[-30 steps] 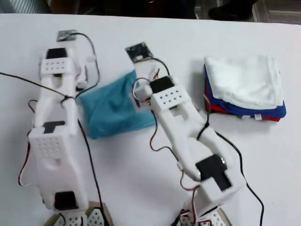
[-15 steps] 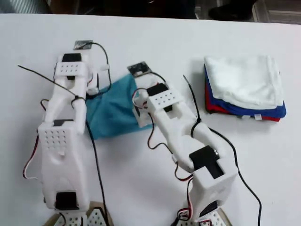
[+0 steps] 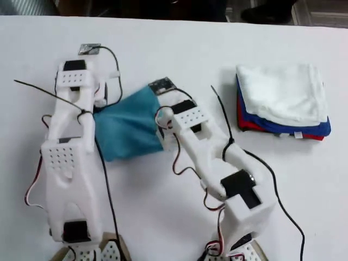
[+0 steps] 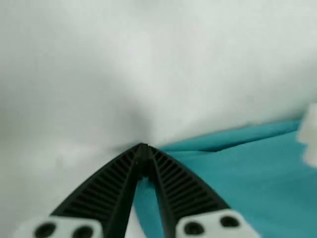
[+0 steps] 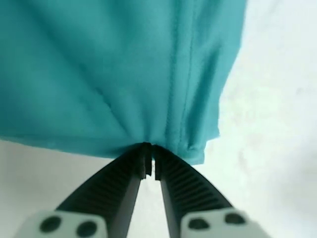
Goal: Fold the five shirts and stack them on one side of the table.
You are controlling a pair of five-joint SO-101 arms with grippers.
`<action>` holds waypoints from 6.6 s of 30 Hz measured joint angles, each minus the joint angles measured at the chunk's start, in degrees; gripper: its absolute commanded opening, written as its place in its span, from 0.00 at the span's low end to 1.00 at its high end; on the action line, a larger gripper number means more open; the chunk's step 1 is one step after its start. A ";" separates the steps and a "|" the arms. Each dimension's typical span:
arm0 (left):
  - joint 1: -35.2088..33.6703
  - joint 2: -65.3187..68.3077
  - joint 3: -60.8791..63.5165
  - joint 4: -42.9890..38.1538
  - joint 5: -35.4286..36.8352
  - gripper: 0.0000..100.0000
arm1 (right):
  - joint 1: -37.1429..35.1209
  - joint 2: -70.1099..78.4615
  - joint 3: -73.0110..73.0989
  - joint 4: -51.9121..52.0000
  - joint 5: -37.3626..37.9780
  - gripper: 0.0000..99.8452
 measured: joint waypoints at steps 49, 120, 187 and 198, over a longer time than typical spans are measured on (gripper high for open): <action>9.76 -59.25 73.76 -24.53 -5.27 0.03 | 2.90 61.36 -93.10 17.05 0.00 0.02; 11.43 -67.08 64.44 -4.04 0.44 0.03 | 6.51 51.69 -93.19 30.33 1.85 0.16; -15.03 -67.08 75.52 -25.76 -4.92 0.03 | -2.37 57.93 -82.02 35.43 -4.57 0.02; -15.03 -67.08 75.52 -25.76 -4.92 0.03 | 1.32 48.00 -77.98 35.52 1.14 0.02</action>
